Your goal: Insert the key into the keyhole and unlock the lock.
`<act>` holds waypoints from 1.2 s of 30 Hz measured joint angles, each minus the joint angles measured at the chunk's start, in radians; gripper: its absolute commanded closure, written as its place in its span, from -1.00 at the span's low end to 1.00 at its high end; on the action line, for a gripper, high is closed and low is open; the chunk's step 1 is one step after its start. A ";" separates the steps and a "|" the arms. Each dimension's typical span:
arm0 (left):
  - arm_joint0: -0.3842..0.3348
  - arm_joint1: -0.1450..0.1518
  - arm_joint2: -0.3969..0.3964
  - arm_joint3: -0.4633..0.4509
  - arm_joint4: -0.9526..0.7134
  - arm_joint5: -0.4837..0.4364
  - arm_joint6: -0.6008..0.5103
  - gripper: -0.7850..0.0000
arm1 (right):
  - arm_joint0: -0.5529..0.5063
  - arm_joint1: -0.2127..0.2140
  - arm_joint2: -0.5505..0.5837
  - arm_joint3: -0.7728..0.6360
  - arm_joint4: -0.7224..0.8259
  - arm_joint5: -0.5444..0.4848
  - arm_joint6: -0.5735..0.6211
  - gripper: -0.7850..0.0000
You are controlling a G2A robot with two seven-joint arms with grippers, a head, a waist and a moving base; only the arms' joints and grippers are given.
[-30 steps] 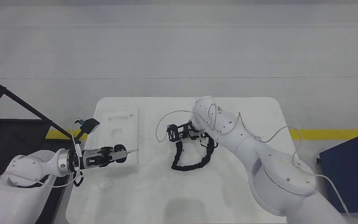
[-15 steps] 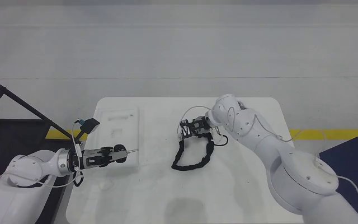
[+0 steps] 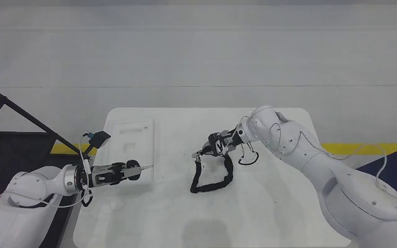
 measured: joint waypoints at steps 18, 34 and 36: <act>0.000 0.000 0.000 0.000 0.000 0.000 0.000 1.00 | -0.064 0.299 0.000 -0.350 0.143 0.067 -0.068 1.00; 0.000 0.000 0.000 0.000 0.000 0.000 0.000 1.00 | -0.077 0.130 0.000 -0.241 0.267 0.000 0.357 1.00; 0.000 0.000 0.000 0.000 0.000 0.000 0.000 1.00 | -0.078 0.093 0.000 -0.229 0.296 0.000 0.432 1.00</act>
